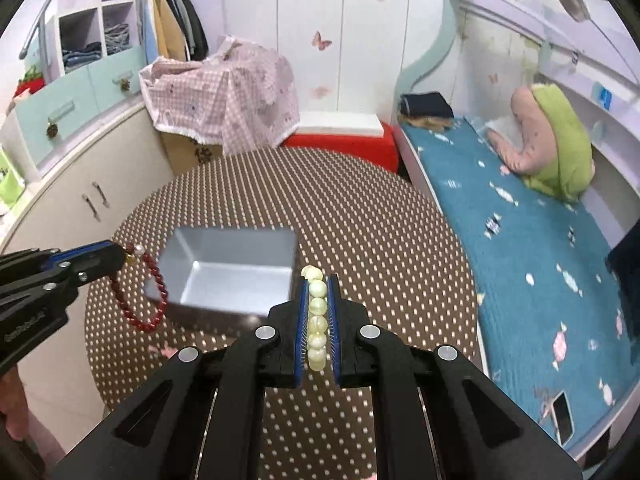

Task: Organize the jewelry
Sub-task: 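Lift and carry both bracelets over the grey tin with both tools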

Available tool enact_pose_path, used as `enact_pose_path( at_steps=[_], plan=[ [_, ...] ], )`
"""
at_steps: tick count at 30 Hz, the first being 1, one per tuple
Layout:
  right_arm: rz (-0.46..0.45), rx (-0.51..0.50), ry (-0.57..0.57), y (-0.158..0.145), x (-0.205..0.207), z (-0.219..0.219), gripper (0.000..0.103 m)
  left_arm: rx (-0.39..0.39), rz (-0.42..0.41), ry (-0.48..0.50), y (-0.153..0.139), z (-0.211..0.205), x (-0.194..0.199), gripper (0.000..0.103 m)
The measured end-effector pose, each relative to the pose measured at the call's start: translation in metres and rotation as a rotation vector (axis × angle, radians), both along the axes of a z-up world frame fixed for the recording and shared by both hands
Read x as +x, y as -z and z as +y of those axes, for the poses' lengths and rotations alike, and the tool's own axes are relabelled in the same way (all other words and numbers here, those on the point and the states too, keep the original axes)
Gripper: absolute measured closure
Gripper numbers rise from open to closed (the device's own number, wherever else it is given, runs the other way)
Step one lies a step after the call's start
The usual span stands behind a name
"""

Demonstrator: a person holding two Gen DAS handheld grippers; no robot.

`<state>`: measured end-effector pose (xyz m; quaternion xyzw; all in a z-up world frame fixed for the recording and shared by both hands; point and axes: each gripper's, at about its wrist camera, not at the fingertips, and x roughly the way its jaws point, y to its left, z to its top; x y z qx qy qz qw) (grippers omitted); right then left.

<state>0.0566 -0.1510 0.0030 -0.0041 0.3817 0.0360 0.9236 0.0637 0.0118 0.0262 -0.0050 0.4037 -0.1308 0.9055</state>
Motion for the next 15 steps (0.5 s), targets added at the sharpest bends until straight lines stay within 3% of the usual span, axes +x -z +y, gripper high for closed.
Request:
enact_pose_path(
  at_steps=[7, 15],
  plan=[
    [-0.02, 0.022, -0.01, -0.012, 0.027, 0.012, 0.093, -0.018, -0.012, -0.007, -0.002, 0.002, 0.025, 0.097],
    [0.063, 0.044, -0.043, 0.01, 0.062, 0.027, 0.093, -0.024, 0.054, -0.018, 0.023, 0.003, 0.055, 0.097]
  ],
)
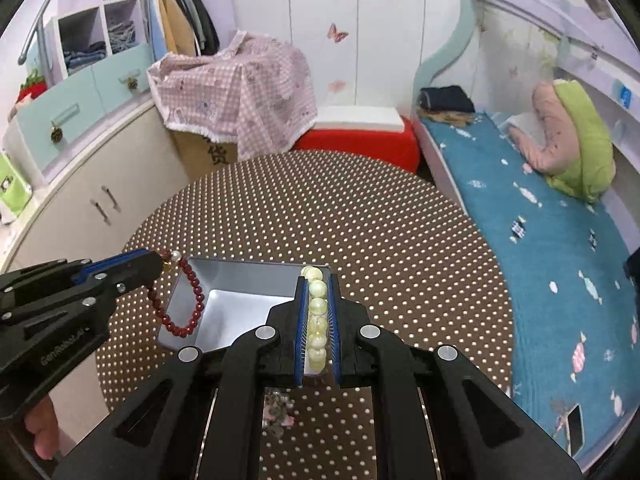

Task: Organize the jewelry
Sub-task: 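Lift and carry both bracelets over the grey tin with both tools, then open both tools to drop the bracelets into the tin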

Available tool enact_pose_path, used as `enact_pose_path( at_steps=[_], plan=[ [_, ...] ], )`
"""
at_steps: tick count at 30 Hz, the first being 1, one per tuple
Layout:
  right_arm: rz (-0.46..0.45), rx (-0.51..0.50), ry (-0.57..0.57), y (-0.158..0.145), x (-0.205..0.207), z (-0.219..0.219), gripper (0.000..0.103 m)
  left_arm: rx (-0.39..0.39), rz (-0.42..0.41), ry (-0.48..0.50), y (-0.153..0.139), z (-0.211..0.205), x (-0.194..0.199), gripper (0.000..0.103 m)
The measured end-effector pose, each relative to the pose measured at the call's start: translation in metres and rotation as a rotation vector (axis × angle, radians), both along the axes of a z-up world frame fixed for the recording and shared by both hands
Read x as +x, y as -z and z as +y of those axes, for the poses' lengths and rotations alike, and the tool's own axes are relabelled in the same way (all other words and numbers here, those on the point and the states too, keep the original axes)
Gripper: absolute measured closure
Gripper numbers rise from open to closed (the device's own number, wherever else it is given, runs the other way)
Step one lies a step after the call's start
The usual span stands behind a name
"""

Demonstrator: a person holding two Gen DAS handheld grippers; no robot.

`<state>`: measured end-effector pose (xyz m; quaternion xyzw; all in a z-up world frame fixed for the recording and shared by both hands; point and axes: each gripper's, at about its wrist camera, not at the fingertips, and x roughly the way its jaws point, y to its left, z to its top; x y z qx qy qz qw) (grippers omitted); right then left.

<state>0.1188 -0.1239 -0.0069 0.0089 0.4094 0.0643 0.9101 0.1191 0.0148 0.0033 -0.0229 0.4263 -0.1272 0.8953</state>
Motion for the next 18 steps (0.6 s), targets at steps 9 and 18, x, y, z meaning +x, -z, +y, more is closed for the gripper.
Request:
enact_pose_path(
  at_steps=[9, 18],
  plan=[
    [0.09, 0.012, 0.002, 0.031, 0.019, 0.006, 0.091, -0.014, 0.084, 0.011, 0.028, -0.001, 0.024, 0.097],
    [0.061, -0.038, 0.049, 0.027, 0.015, 0.004, 0.033, -0.01, 0.075, -0.039, 0.03, 0.012, 0.021, 0.05]
  ],
)
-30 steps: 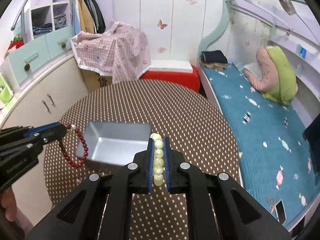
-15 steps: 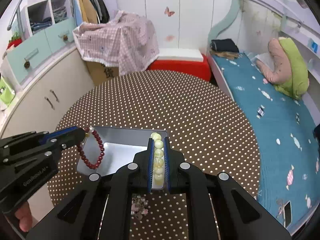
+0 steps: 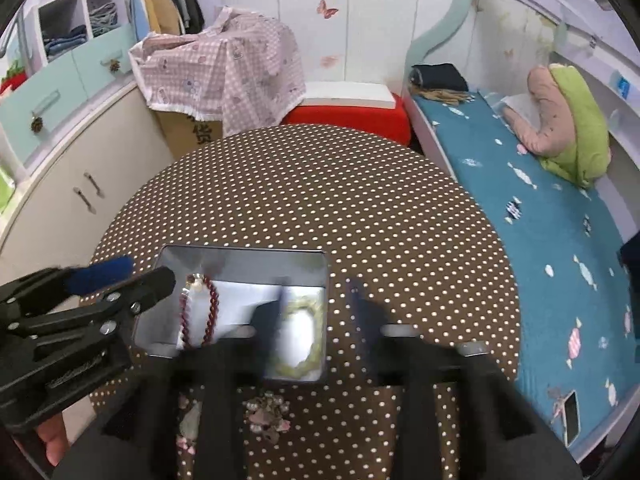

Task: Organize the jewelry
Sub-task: 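Open both tools to drop the bracelets into the tin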

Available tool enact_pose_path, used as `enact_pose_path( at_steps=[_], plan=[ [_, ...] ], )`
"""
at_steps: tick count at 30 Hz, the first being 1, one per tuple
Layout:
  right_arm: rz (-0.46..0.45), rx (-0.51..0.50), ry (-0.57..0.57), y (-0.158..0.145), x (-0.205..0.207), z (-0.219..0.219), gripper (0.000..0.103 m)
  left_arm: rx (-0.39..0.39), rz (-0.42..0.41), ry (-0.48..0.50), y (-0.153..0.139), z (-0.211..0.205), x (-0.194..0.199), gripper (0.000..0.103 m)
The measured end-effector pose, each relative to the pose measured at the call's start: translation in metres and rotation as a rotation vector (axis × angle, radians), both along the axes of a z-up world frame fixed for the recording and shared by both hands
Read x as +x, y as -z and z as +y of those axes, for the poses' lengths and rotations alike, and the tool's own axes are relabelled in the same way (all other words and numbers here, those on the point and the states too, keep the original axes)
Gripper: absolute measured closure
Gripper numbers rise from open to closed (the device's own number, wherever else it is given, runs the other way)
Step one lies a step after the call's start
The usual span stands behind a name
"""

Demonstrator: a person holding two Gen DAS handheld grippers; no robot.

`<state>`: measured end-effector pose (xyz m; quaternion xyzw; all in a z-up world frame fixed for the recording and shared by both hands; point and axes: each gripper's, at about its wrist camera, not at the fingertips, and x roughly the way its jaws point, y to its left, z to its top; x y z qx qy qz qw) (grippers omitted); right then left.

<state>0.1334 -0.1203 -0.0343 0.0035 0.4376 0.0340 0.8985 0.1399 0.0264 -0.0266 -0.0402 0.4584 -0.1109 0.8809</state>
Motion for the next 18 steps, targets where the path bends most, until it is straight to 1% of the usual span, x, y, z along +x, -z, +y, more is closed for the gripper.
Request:
enact_pose_path(
  at_steps=[1, 2, 5, 10, 18],
  plan=[
    [-0.019, -0.013, 0.015, -0.001, -0.002, -0.001, 0.031, 0.014, -0.01, -0.014, -0.001, 0.002, -0.002, 0.049],
    [-0.039, -0.033, 0.03, -0.003, -0.005, -0.002, 0.031, 0.024, -0.018, -0.023, -0.002, 0.004, -0.002, 0.049],
    [-0.037, -0.03, 0.029, -0.005, -0.007, -0.004, 0.031, 0.024, -0.017, -0.045, -0.003, 0.009, -0.005, 0.049],
    [-0.033, -0.03, 0.036, -0.005, -0.011, -0.008, 0.031, 0.028, -0.024, -0.051, -0.005, 0.011, -0.013, 0.049],
    [-0.039, -0.019, 0.049, -0.006, -0.03, -0.016, 0.031, 0.032, -0.016, -0.054, -0.006, 0.012, -0.026, 0.049]
  ],
)
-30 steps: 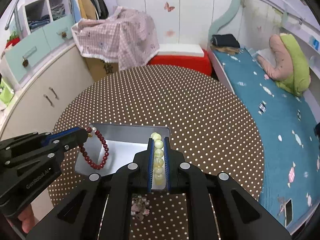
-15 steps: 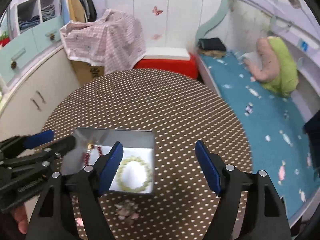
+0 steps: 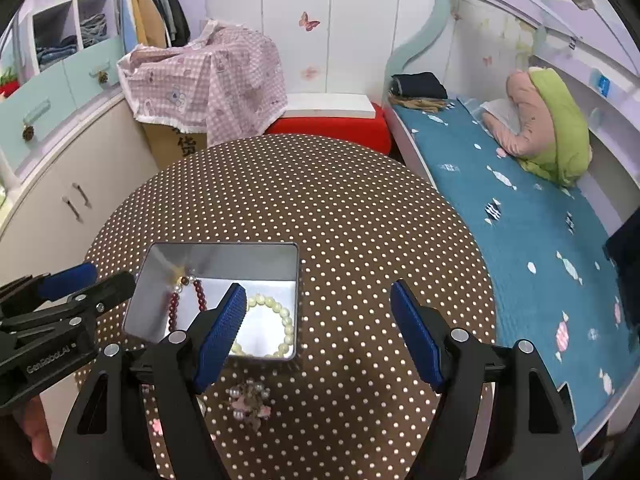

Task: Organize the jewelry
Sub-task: 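Open both tools to drop the bracelets into the tin, then move both tools back to the pink charms beside the tin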

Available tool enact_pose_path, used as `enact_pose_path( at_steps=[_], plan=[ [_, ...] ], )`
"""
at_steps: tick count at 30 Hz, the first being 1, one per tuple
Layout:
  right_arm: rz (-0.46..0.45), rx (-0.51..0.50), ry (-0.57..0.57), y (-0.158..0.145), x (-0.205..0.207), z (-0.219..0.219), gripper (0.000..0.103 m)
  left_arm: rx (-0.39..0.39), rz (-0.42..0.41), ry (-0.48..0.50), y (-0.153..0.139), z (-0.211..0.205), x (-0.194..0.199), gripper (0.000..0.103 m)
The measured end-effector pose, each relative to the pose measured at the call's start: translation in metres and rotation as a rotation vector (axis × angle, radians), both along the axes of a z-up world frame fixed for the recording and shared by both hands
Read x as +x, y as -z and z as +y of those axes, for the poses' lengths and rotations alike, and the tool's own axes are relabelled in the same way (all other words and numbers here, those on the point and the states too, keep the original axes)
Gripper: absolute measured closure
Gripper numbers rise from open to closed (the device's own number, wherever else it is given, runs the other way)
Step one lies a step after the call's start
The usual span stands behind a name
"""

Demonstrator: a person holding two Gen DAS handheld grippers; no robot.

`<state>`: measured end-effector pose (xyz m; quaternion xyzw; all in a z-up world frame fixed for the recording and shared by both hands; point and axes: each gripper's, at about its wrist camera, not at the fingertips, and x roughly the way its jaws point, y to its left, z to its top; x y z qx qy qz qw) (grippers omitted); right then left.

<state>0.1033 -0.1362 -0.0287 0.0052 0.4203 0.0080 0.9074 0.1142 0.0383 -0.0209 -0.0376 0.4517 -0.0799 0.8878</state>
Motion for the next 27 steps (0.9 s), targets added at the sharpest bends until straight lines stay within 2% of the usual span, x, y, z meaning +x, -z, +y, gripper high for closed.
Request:
enact_pose_path(
  at_steps=[17, 27],
  plan=[
    [-0.001, 0.02, -0.013, 0.006, -0.052, -0.005, 0.031, 0.009, 0.047, -0.034, 0.012, 0.012, -0.045, 0.049],
    [0.112, 0.075, -0.151, 0.042, -0.079, 0.027, 0.031, 0.032, 0.135, -0.053, 0.044, 0.023, -0.071, 0.049]
  ],
)
